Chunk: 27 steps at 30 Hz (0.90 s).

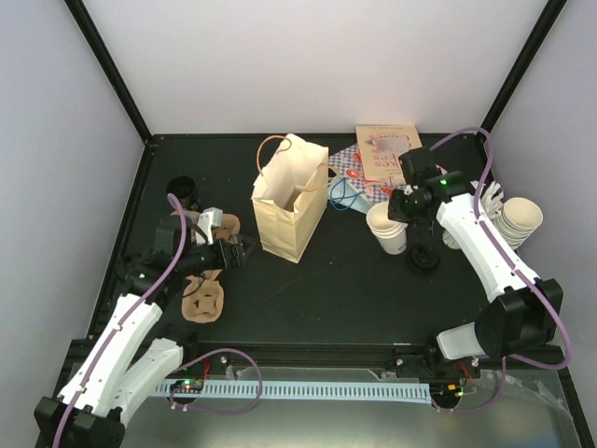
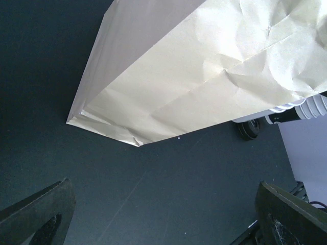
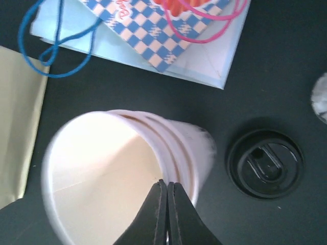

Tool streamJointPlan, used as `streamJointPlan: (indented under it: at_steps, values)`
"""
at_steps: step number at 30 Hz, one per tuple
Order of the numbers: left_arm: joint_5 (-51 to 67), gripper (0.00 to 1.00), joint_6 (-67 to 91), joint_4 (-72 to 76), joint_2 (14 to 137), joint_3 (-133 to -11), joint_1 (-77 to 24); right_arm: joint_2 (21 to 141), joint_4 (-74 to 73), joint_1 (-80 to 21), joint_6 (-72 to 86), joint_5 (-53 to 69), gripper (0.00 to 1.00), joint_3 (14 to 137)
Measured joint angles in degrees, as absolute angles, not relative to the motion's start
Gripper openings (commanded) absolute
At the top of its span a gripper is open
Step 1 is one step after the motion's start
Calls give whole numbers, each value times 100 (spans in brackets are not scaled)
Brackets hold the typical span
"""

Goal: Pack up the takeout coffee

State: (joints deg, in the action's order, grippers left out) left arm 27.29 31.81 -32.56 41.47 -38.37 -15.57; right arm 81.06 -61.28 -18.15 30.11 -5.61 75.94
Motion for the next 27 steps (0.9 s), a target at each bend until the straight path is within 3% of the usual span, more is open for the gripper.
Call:
streamJointPlan:
  at_steps: [9,12,21,27]
  values:
    - [2729,99,3181,-3271,4119,-3837,-1584,8038,-5927,-1715,2740,-298,1,7548]
    - [2729,99,3179,-3280,4082,-3837,-1584,8053,-5994,-1706,2961,-779,1,7467]
    - [2729,99,3179,-3299,4018,-3837,-1586,8108,-5822,-1566,2746,34,1,7367]
    - [2727,99,3177,-3301,3997,-3837,-1590,8012,-5872,-1557,2724,-388,1,7389]
